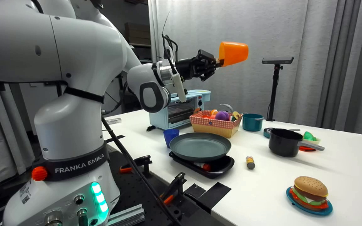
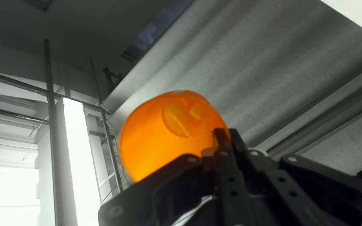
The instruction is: Pour the contents in the orange cup onto the grey plate
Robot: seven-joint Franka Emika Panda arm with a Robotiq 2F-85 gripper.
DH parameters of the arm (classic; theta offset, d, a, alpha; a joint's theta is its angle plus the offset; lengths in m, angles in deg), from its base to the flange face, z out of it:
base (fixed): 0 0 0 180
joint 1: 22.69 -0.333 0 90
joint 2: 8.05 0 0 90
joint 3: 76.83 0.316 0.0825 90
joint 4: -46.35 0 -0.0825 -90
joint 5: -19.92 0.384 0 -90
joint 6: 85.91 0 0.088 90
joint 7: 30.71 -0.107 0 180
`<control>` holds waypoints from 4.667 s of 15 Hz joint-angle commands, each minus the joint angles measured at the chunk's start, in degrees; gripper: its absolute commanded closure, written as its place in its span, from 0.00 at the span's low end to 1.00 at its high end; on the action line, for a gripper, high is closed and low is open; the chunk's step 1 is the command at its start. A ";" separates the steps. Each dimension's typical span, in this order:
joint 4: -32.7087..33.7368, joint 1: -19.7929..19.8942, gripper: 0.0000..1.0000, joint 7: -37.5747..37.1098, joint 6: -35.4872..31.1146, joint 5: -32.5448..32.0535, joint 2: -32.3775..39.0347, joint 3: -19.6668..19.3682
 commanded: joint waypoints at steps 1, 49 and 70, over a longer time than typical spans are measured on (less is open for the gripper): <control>0.68 -1.43 0.99 2.26 -1.58 1.36 3.08 -2.27; -2.44 5.87 0.99 -0.91 -1.93 -3.92 -10.15 0.38; 1.39 49.22 0.99 2.02 3.09 -7.01 -35.58 41.73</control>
